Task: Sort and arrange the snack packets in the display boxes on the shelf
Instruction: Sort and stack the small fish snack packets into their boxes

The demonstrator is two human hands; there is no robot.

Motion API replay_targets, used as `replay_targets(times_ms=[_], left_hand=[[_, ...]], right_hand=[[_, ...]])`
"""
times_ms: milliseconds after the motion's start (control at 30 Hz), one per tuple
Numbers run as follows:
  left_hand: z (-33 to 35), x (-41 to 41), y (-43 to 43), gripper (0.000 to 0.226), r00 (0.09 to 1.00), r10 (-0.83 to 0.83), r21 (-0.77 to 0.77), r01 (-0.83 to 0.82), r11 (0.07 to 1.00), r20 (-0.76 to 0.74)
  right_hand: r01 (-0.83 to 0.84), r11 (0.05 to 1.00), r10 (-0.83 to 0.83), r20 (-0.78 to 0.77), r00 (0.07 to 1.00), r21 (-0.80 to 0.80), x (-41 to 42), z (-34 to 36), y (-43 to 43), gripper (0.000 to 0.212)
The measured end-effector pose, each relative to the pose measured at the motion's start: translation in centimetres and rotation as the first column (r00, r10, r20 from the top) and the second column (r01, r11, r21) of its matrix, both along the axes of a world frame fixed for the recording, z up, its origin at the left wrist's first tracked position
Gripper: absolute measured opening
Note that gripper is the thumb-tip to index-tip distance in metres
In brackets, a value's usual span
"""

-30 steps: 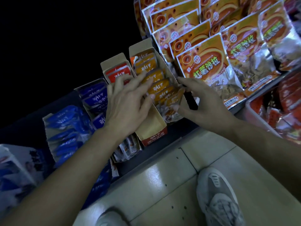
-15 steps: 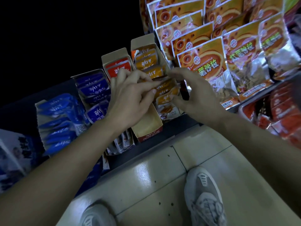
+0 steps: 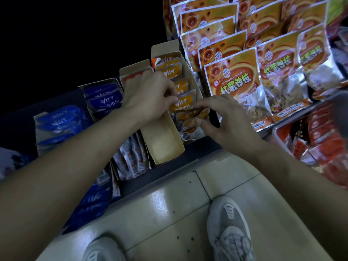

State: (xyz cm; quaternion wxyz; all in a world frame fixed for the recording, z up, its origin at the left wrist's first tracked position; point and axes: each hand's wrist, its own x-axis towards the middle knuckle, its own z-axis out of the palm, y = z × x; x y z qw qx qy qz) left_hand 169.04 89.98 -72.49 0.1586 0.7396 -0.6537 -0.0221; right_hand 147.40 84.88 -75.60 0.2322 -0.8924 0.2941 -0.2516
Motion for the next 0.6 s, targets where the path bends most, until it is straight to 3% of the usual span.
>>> replay_targets(times_ms=[167, 267, 400, 467, 600], left_hand=[[0.2, 0.0, 1.5, 0.016, 1.0, 0.022, -0.219, -0.026, 0.975, -0.022], [-0.4, 0.5, 1.6, 0.017, 0.999, 0.002, -0.201, -0.01, 0.98, -0.039], [-0.3, 1.2, 0.8, 0.029, 0.981, -0.021, -0.157, -0.009, 0.988, -0.19], [0.4, 1.3, 0.5, 0.035, 0.974, -0.009, -0.173, -0.031, 0.984, -0.225], [1.0, 1.8, -0.8, 0.027, 0.998, 0.058, -0.131, -0.058, 0.99, -0.007]], right_hand=[[-0.005, 1.0, 0.003, 0.058, 0.998, 0.024, 0.5, 0.1, -0.3, 0.033], [0.002, 1.0, -0.003, 0.013, 1.0, 0.024, 1.2, 0.4, -0.5, 0.048], [0.008, 0.998, -0.005, -0.043, 0.999, 0.068, 1.9, 0.8, -1.1, 0.076], [-0.012, 1.0, 0.012, -0.103, 0.995, -0.006, 2.1, 0.6, -1.6, 0.074], [-0.022, 0.998, 0.013, -0.132, 0.991, -0.063, 2.0, 0.1, -2.0, 0.057]])
